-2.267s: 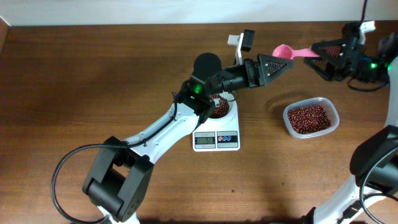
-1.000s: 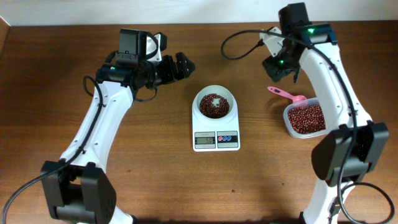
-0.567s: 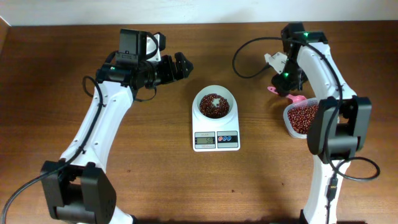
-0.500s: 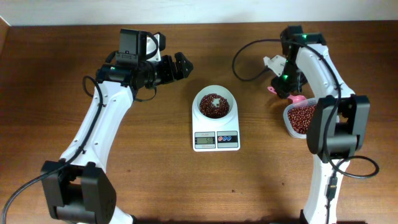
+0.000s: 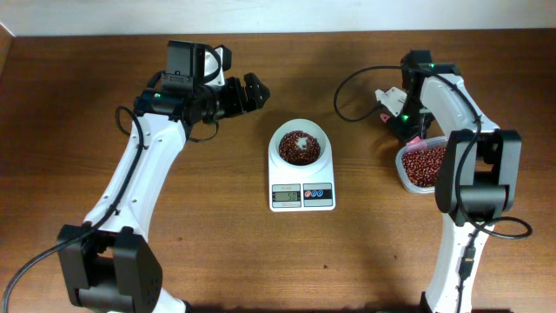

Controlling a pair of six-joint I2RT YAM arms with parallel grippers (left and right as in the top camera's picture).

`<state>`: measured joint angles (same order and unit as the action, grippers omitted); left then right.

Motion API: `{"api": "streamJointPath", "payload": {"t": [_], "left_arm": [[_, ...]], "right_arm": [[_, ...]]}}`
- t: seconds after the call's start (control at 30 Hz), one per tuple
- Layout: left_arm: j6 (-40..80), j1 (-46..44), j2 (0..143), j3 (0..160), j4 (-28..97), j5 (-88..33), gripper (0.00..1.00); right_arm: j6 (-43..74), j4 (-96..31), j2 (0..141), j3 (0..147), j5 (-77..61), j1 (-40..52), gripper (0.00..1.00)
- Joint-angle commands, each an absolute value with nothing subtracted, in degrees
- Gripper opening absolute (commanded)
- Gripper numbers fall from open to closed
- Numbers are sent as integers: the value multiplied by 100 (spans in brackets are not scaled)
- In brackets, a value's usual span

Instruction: Scoop item into bowl and weigh 50g on scale

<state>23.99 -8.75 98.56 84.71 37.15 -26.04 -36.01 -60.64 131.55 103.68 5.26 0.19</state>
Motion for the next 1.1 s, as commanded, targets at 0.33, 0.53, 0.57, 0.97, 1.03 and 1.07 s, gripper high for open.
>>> {"api": "streamJointPath", "payload": {"t": [0.33, 0.53, 0.57, 0.97, 1.03, 1.07], "left_arm": [[2305, -845, 9791, 8536, 3719, -2543, 99], [2303, -845, 9791, 8538, 3717, -2543, 99], [2305, -845, 9791, 8536, 3717, -2543, 99], [2303, -845, 9791, 8536, 3717, -2543, 99], [2305, -845, 9791, 8538, 3717, -2543, 99], [2305, -845, 9791, 8538, 3719, -2543, 99]], "right_arm": [[-515, -8628, 12613, 13006, -259, -242, 15], [499, -9476, 12617, 12619, -283, -1070, 15], [499, -9472, 12617, 12497, -283, -1138, 15], [495, -9321, 12617, 11699, -283, -1151, 36], [497, -9312, 12617, 11701, -244, -1173, 61], [499, -9260, 12617, 11701, -91, -1170, 72]]}}
